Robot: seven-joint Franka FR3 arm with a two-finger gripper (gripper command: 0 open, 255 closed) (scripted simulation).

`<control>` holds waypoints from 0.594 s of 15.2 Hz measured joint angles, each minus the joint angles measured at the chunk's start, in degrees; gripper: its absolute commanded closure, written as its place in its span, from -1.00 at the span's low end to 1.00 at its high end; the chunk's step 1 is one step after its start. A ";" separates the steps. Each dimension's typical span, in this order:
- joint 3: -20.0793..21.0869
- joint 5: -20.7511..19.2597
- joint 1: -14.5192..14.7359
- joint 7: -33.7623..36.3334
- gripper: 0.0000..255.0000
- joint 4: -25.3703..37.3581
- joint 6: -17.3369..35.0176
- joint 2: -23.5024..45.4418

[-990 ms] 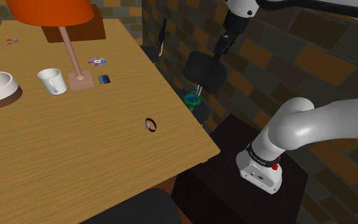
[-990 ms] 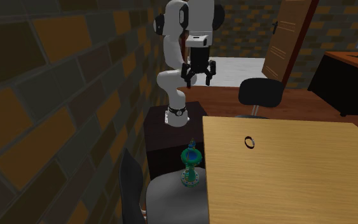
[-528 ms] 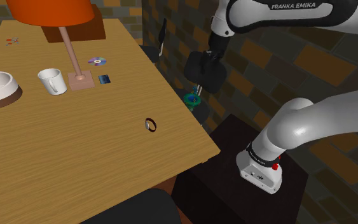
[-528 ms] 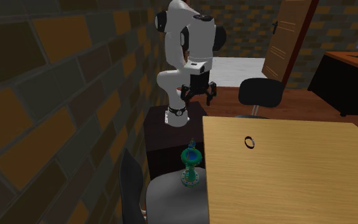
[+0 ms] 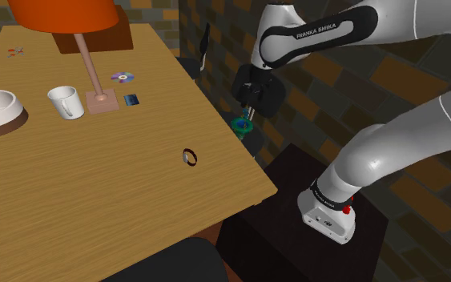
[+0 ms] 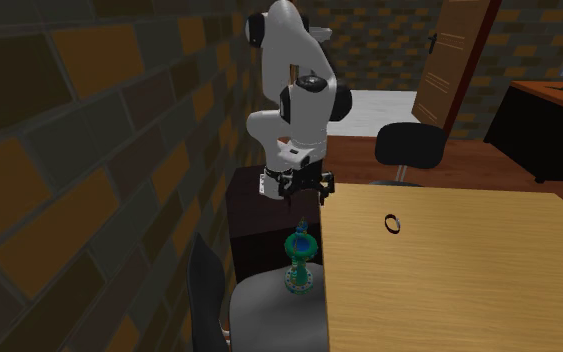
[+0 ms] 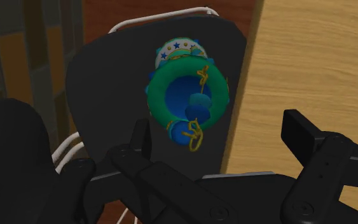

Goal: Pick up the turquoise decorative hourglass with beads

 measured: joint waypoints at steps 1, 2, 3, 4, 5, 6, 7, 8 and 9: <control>0.01 0.15 -0.28 0.89 -1.00 0.17 1.07 1.65; -0.01 0.24 -0.54 1.65 -1.00 0.17 2.32 3.25; -0.01 0.31 -0.68 2.03 -1.00 -0.15 3.88 4.73; 0.05 0.38 -0.69 2.30 -1.00 -0.41 4.89 5.55; 0.06 0.40 -0.72 2.39 -1.00 -0.78 5.84 6.15; 0.07 0.42 -0.73 2.42 -1.00 -1.24 6.77 6.64; 0.04 0.40 -0.77 2.37 -1.00 -1.42 7.79 7.49; 0.06 0.42 -0.77 2.38 -1.00 -1.80 8.68 8.01; 0.08 0.43 -0.76 2.38 -1.00 -2.21 9.62 8.54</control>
